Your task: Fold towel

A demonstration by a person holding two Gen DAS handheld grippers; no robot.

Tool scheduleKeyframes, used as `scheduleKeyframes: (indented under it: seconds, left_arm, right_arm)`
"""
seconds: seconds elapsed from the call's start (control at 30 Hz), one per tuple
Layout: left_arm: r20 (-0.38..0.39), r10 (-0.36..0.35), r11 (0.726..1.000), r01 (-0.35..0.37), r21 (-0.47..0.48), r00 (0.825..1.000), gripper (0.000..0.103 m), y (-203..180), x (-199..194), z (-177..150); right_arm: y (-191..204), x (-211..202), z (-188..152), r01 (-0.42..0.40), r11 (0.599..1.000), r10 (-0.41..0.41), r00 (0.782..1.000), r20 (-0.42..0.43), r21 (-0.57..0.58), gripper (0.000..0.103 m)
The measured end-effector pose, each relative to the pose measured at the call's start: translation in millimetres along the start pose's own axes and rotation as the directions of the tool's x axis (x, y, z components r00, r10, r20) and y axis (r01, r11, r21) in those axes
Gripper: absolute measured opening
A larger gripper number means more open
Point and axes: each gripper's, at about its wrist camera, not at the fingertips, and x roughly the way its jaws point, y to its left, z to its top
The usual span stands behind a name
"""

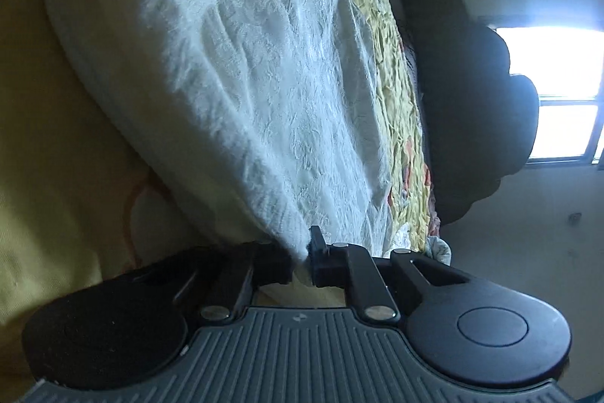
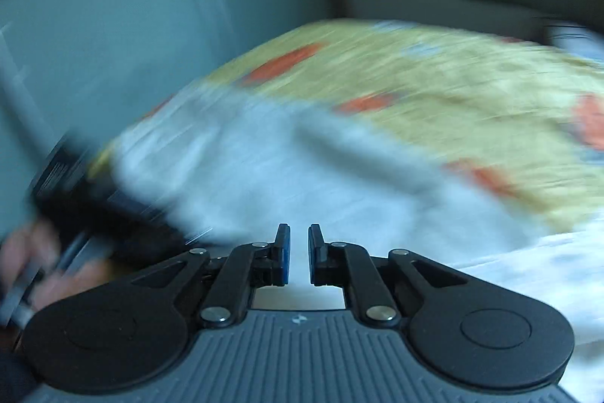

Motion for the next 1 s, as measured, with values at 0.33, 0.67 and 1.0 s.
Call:
scheduleKeyframes:
  seconds: [0.33, 0.67, 1.0]
  left_arm:
    - [0.04, -0.091, 0.971, 0.08, 0.223, 0.995, 0.013, 3.7, -5.7, -14.5]
    - [0.027, -0.096, 0.971, 0.088, 0.221, 0.995, 0.013, 2.2, 0.9, -11.8]
    - [0.028, -0.099, 0.966, 0.09, 0.24, 0.995, 0.013, 3.9, -1.3, -10.0]
  right_arm:
    - [-175.6, 24.4, 49.2, 0.466, 0.78, -0.422, 0.884, -0.2, 0.416, 0.078]
    - [-192.3, 78.8, 49.7, 0.6, 0.747, -0.492, 0.789, -0.367, 0.286, 0.061]
    - [-215.5, 55.7, 47.5, 0.562, 0.724, -0.451, 0.825, -0.341, 0.4, 0.012]
